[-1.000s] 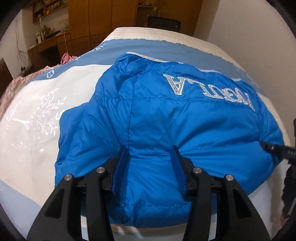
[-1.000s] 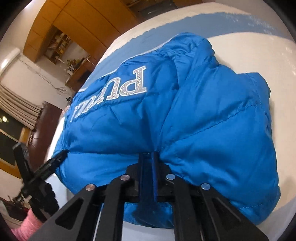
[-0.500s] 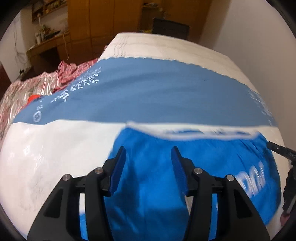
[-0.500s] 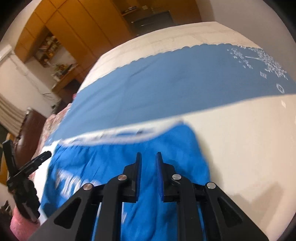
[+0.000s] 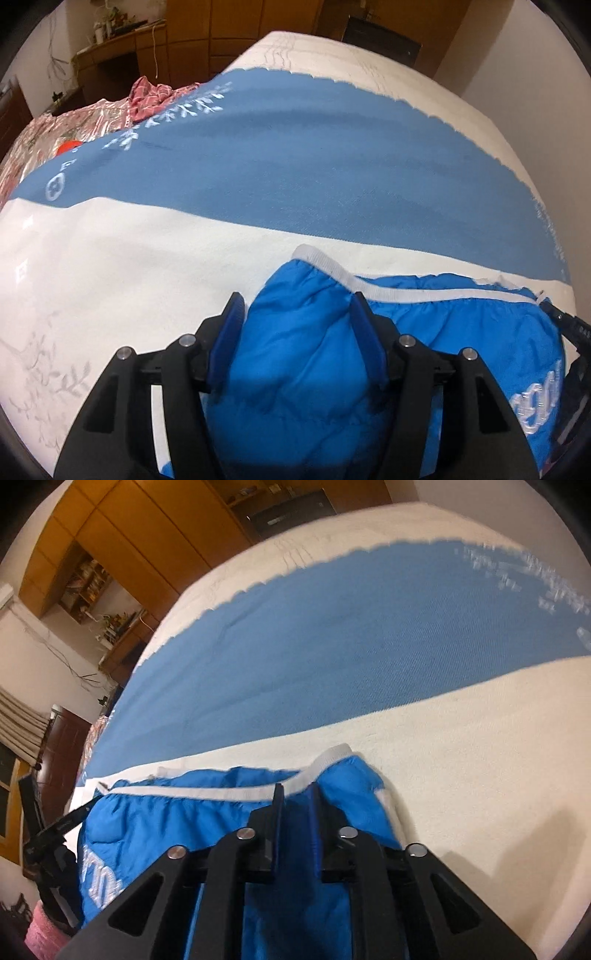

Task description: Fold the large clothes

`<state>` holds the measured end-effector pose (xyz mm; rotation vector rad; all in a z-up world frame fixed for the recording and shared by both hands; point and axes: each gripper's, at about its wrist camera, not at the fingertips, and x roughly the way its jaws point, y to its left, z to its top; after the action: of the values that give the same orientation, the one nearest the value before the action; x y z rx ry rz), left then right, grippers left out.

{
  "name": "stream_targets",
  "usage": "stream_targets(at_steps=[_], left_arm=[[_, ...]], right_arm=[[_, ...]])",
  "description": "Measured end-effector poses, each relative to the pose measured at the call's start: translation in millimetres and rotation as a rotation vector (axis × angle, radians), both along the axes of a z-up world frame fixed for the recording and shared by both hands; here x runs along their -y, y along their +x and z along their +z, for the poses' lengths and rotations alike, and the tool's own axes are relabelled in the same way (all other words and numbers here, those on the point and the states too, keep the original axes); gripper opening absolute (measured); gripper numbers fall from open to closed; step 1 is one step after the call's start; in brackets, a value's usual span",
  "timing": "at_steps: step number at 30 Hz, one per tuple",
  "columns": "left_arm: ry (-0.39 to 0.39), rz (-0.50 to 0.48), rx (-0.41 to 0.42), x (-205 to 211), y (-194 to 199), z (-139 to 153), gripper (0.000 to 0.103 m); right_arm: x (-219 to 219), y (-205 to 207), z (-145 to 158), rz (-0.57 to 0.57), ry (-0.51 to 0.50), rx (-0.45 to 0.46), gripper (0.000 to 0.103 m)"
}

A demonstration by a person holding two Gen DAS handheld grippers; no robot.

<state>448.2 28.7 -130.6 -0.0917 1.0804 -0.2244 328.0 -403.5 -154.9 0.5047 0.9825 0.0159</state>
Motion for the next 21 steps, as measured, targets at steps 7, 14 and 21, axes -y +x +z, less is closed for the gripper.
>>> stream_targets(at_steps=[7,14,21], left_arm=[[-0.008,0.017,-0.05,-13,-2,-14,0.063],[-0.087,0.017,-0.042,-62,-41,37,0.065],[-0.193,0.074,-0.118,-151,-105,36,0.075]], right_arm=[[7,-14,-15,-0.02,0.033,-0.026,0.016],[30,-67,33,-0.055,0.083,0.019,0.038],[63,-150,24,-0.063,0.183,-0.073,0.074]])
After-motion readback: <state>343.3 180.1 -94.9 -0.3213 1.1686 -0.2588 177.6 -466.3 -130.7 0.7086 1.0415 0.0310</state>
